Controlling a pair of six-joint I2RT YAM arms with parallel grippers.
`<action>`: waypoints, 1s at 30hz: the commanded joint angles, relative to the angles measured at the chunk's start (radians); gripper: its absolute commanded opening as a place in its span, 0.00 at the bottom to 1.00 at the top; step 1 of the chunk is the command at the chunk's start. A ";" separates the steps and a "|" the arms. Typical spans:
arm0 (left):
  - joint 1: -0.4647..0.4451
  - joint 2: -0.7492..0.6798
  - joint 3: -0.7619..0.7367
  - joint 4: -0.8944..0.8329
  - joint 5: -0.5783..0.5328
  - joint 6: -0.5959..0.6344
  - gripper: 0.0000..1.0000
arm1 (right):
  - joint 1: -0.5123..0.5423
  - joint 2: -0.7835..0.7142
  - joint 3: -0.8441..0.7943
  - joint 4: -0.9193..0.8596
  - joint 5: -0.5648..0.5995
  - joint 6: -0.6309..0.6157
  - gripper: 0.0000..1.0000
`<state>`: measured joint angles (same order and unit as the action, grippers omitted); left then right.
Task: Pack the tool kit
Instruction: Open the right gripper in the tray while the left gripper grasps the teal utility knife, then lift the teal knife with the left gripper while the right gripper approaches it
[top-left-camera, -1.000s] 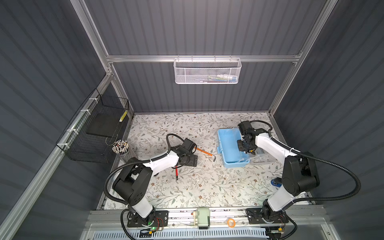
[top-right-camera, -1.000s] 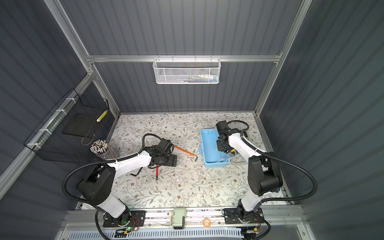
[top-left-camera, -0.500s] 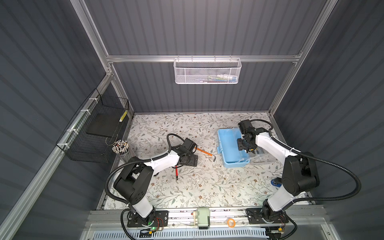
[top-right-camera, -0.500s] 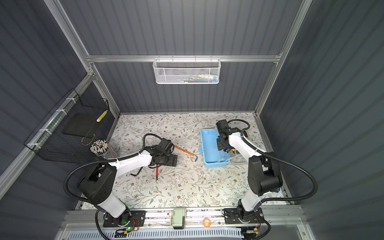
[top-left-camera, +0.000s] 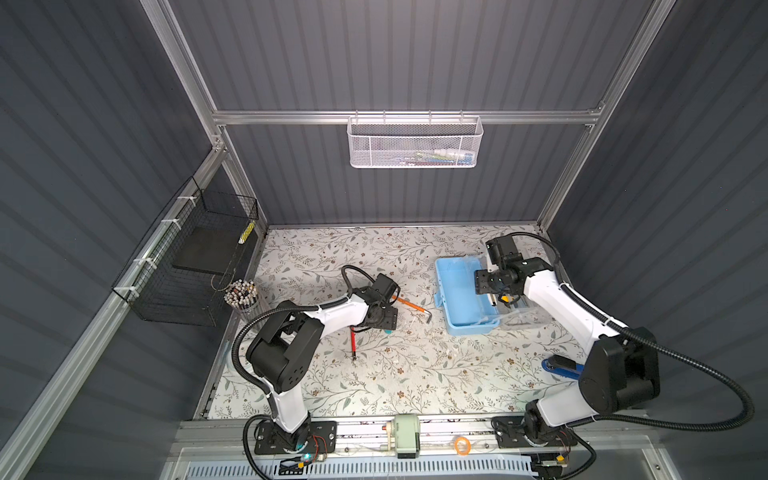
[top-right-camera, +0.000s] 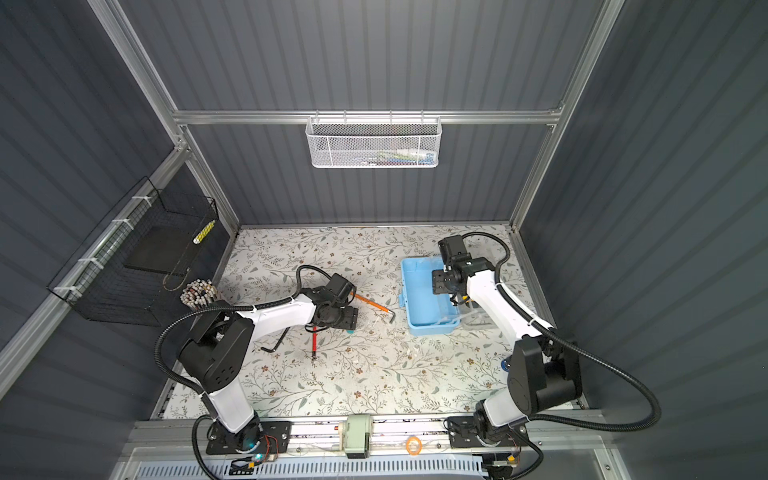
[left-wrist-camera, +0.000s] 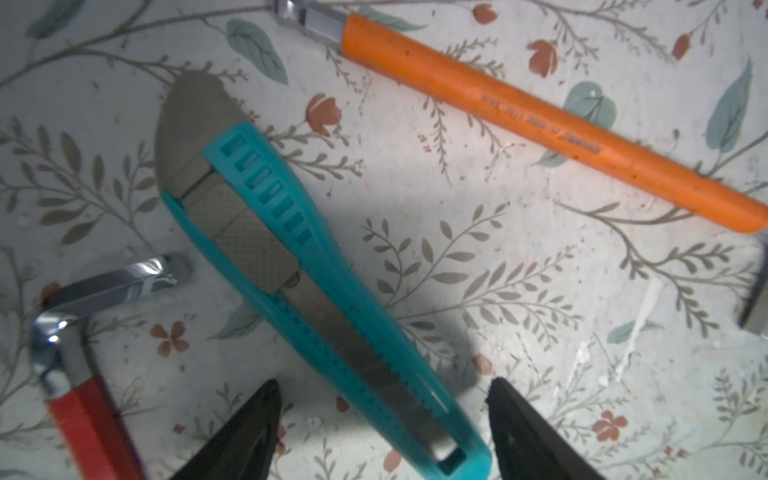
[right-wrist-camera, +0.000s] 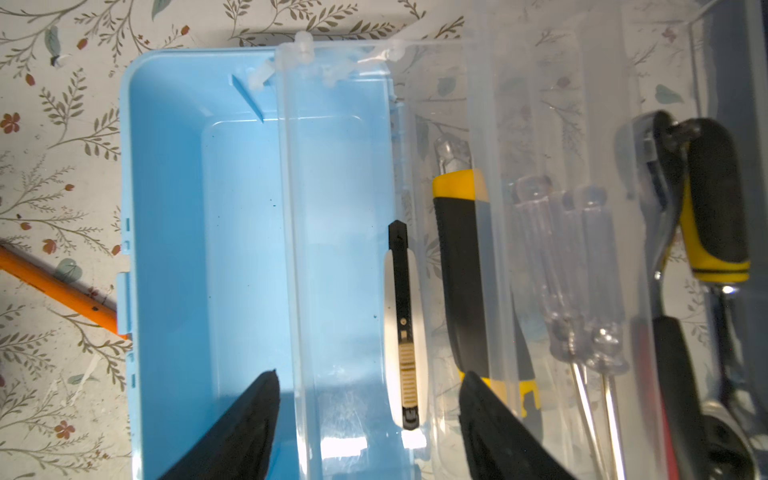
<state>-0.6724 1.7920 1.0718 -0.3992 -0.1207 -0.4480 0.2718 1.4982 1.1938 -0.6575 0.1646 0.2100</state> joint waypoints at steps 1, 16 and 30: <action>0.007 0.028 0.026 -0.034 -0.006 0.018 0.70 | 0.000 -0.025 -0.022 0.009 -0.019 0.019 0.71; 0.007 -0.011 -0.045 -0.050 -0.025 0.032 0.42 | 0.000 -0.033 -0.023 0.005 -0.019 0.015 0.72; 0.007 -0.057 -0.092 -0.050 -0.019 0.013 0.26 | 0.022 -0.054 -0.035 0.017 -0.070 0.030 0.72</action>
<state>-0.6724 1.7538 1.0145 -0.3962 -0.1497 -0.4236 0.2802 1.4677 1.1671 -0.6464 0.1261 0.2245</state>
